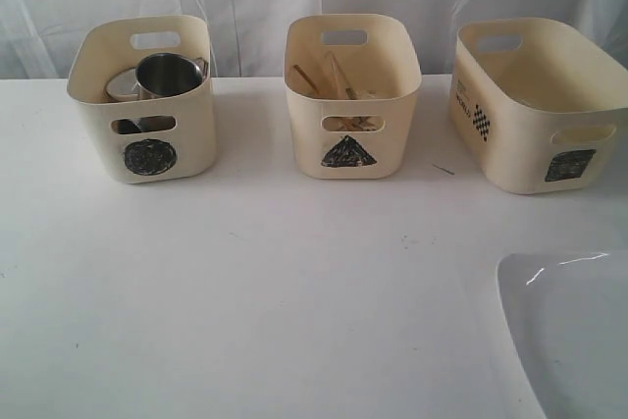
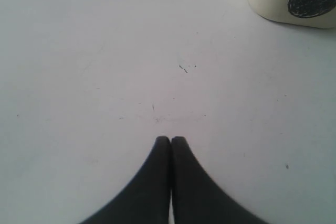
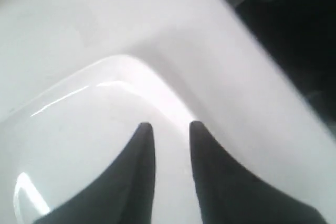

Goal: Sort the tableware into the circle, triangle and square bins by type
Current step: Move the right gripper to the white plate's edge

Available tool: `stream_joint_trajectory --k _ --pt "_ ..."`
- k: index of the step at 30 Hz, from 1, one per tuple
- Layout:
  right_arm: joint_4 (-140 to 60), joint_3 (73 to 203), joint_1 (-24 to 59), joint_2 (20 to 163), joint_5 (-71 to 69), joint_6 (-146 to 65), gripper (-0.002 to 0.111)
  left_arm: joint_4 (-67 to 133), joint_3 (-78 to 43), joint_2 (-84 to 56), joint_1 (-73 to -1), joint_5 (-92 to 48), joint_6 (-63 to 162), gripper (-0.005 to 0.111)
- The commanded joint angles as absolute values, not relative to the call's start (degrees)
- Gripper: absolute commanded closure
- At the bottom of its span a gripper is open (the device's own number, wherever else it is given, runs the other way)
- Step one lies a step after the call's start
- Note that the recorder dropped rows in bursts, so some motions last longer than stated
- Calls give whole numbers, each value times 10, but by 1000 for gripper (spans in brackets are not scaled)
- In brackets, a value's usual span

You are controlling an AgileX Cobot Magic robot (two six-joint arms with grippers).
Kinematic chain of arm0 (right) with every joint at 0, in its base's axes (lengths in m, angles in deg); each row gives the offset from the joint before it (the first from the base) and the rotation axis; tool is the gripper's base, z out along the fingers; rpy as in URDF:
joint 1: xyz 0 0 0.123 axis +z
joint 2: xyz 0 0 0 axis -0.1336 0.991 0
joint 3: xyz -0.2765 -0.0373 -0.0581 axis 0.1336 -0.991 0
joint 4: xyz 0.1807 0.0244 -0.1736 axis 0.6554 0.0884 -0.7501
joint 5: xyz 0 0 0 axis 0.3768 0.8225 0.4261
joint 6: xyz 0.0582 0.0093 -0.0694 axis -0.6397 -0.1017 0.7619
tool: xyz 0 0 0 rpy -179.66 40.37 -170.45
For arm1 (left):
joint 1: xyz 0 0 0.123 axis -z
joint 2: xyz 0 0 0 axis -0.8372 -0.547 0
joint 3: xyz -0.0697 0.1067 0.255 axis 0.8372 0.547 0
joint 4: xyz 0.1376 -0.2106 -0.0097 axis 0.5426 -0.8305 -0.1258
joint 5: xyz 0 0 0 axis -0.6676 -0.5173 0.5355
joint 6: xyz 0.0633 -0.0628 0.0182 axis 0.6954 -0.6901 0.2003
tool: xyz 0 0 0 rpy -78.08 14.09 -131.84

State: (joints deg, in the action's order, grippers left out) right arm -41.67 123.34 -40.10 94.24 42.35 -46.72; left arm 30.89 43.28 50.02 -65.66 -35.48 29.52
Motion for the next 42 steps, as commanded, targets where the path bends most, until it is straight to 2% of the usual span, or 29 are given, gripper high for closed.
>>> stream_joint_trajectory --k 1,5,11,14,17,21,22,31,42 --pt "-127 1241 -462 1073 456 -143 85 306 434 503 -653 -355 295 107" --pt "-87 1248 -472 1152 559 57 85 306 434 503 -653 -355 295 107" --pt "-89 1256 -472 1173 481 314 85 306 434 503 -653 -355 295 107" --pt "-88 1265 -472 1172 431 306 83 306 434 503 -653 -355 295 107" --pt "-88 1267 -472 1172 401 252 72 306 434 503 -653 -355 295 107" --pt "-88 1267 -472 1172 392 226 51 306 434 503 -653 -355 295 107" --pt "-88 1267 -472 1172 388 225 49 306 434 503 -653 -355 295 107" --pt "-131 1267 -472 1174 291 183 49 306 434 503 -653 -355 295 107" --pt "-150 1267 -472 1238 355 269 51 306 434 503 -653 -355 295 107"
